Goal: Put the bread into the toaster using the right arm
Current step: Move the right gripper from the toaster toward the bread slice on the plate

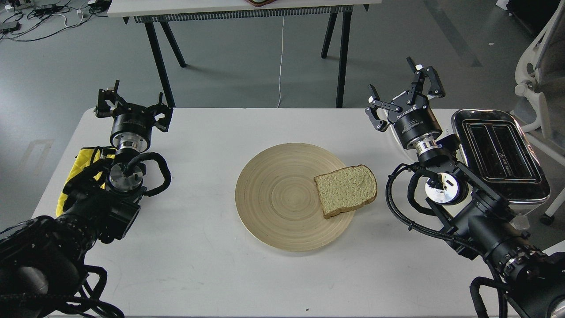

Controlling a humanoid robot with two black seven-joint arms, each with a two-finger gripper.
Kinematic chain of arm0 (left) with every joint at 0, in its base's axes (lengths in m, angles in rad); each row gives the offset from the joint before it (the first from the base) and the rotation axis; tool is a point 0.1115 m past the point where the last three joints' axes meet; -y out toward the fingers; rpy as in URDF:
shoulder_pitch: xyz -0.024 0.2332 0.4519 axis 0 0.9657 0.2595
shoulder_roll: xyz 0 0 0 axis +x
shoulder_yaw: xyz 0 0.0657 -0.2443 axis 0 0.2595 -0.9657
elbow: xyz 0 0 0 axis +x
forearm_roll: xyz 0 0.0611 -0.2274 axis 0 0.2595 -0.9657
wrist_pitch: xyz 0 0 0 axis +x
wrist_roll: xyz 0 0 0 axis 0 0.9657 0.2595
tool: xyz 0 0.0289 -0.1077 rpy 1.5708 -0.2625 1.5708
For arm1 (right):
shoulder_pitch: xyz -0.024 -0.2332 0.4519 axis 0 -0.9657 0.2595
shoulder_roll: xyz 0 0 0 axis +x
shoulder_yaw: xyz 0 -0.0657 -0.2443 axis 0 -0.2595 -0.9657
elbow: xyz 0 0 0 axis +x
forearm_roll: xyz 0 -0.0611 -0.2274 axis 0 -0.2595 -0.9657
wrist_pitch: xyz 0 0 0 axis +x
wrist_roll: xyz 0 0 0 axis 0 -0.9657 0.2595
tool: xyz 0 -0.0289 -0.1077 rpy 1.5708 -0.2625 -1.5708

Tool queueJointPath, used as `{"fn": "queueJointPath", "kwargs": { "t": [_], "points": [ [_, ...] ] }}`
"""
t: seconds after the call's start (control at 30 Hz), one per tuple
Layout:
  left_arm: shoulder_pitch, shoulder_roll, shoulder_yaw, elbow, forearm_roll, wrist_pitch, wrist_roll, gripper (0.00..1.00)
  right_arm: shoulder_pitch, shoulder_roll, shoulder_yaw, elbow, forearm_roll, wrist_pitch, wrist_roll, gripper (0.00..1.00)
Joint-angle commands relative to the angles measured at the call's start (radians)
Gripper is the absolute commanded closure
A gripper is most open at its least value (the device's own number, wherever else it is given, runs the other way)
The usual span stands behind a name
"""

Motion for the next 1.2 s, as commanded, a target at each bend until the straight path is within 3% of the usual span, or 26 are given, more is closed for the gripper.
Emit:
{"fn": "queueJointPath", "kwargs": {
  "t": [0.0,0.17,0.4,0.73,0.93,1.17],
  "points": [
    [-0.001,0.000,-0.001,-0.002,0.000,0.000,-0.001,0.00,-0.002,0.001,0.006,0.001,0.000,0.000,0.002,0.01],
    [0.000,0.000,-0.001,-0.002,0.000,0.000,-0.001,0.00,-0.002,-0.003,-0.002,0.019,0.000,0.000,0.002,0.01],
    [0.000,0.000,-0.001,-0.002,0.000,0.000,-0.001,0.00,0.018,-0.058,-0.088,0.168,-0.050,0.000,-0.001,0.01],
    [0.000,0.000,-0.001,-0.002,0.000,0.000,-0.001,0.00,0.115,-0.226,-0.480,0.288,-0.385,-0.481,-0.006,0.01],
    [0.000,0.000,-0.001,-0.002,0.000,0.000,-0.001,0.00,0.110,-0.344,-0.634,0.349,-0.439,-0.570,-0.006,0.01],
    [0.000,0.000,-0.001,-0.002,0.000,0.000,-0.001,0.00,0.101,-0.353,-0.740,0.348,-0.485,-0.659,-0.006,0.01]
  ]
}}
